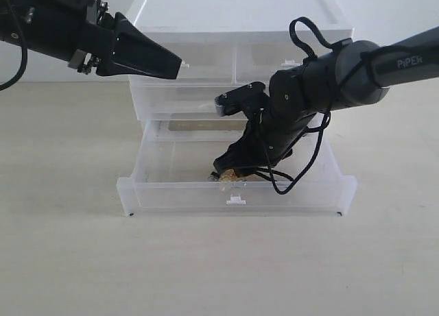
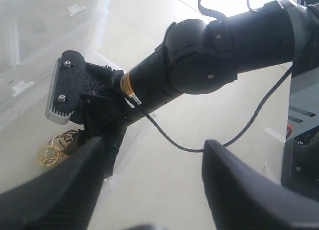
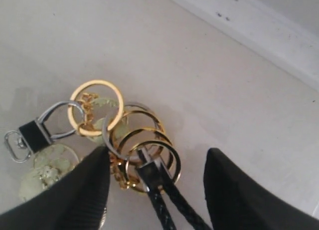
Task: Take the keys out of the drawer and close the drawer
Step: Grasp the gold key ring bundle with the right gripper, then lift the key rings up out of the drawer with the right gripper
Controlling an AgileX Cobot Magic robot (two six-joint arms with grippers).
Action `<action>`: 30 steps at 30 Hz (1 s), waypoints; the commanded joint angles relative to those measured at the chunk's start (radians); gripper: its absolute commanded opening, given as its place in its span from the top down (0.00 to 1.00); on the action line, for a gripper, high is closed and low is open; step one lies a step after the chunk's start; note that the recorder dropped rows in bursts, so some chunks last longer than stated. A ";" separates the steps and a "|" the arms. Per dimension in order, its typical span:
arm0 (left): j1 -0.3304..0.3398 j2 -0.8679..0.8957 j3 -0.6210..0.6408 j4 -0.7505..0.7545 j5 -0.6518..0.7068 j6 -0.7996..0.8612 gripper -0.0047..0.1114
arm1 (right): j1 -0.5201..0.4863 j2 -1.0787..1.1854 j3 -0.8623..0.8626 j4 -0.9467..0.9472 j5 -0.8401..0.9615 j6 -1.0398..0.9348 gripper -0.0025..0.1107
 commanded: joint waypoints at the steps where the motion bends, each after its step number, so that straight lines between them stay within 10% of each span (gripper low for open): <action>1: 0.004 -0.008 0.004 -0.022 0.006 0.005 0.49 | -0.007 0.011 0.000 -0.002 0.038 -0.008 0.54; 14: 0.004 -0.008 0.004 -0.060 0.014 0.016 0.49 | -0.007 0.011 0.000 -0.004 0.049 -0.012 0.97; 30: 0.004 -0.008 0.004 -0.054 -0.010 0.016 0.49 | 0.001 -0.133 0.000 -0.003 0.054 0.016 0.98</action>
